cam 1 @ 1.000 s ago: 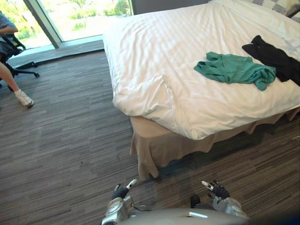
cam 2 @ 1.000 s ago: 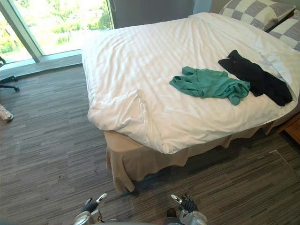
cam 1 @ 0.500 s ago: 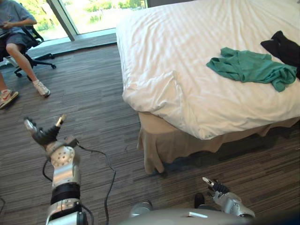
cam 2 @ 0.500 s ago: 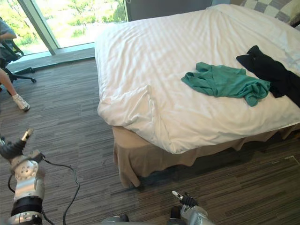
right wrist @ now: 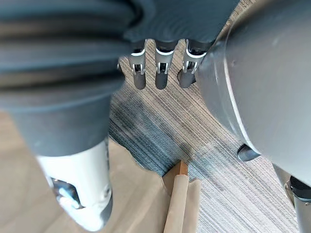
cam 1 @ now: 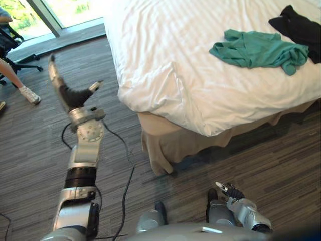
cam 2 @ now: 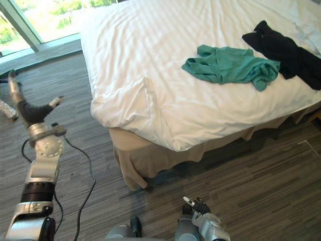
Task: Tidy the bed and pick cloth on bed and put in laundry
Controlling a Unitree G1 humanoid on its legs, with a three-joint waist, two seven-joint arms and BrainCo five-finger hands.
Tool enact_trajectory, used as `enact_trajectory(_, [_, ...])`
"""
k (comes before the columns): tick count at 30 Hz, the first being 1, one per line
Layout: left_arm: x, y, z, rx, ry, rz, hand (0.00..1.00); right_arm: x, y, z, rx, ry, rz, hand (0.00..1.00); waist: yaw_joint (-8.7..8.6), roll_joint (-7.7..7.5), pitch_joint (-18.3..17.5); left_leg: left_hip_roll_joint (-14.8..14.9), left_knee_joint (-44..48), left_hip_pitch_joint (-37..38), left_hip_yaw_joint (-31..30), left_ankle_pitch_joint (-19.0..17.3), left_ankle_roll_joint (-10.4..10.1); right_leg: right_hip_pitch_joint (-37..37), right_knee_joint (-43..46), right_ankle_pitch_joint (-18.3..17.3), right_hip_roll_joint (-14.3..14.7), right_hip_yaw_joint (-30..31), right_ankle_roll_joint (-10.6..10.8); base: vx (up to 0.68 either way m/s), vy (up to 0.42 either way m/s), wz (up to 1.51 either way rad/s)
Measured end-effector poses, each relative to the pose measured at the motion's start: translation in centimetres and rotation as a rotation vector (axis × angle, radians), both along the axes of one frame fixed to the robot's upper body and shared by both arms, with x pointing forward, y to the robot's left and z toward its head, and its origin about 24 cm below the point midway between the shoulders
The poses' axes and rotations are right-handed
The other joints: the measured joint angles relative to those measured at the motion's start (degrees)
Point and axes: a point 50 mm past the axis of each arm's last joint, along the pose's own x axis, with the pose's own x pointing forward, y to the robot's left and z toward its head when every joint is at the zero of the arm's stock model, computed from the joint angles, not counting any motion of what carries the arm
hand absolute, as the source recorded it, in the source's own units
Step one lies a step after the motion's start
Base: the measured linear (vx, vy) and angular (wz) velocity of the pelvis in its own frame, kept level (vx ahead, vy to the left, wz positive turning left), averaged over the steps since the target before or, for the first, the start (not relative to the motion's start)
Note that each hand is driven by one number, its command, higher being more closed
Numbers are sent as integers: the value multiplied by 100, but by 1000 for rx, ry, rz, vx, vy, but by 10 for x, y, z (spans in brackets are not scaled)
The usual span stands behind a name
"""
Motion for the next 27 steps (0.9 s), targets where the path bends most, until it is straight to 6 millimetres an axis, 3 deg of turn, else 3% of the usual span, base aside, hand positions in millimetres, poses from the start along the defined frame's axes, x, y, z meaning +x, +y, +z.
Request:
enact_trajectory(1, [5,-6,4,16,11,0,0,5,0,3,-5,-10,5,0,-92,-8,69,-37,3,1,18,39,-9,-40,84,-4,-38,20,43,-19,-7,-9])
enact_trajectory(4, [18,-23,16,32,42,-16,0,15,-1,8,-30,-30,10,0,-145,-26,175,-73,76,-101,147,44,-15,-287,305,-40,-59,154,44,-41,-12,-14])
enact_trajectory(10, [41,-39,23,68,183,-5,0,38,0,22,-54,-96,11,0,-336,-45,561,-74,479,-590,306,2,3,-867,663,-41,-84,352,54,-77,-30,-8])
enact_trajectory(16, [63,-45,34,61,363,42,0,69,2,45,-78,-219,0,0,-443,-53,1051,188,1218,-1415,444,-374,105,-1622,892,152,63,440,61,-81,-41,-15])
enact_trajectory(20, [72,-51,53,61,405,32,0,90,5,64,-51,-324,-48,0,-509,-58,1347,385,1775,-1998,424,-573,139,-2017,969,270,170,440,66,-27,-21,-6])
enact_trajectory(21, [75,-52,58,80,427,36,100,97,6,70,-31,-363,-66,0,-524,-54,1394,469,1950,-2194,422,-640,142,-2159,984,318,222,450,76,-2,-4,-12])
enact_trajectory(27, [77,-57,96,243,450,68,100,115,10,89,20,-463,-109,0,-529,-60,1554,558,2335,-2597,421,-802,194,-2493,1118,357,259,482,119,14,1,-4])
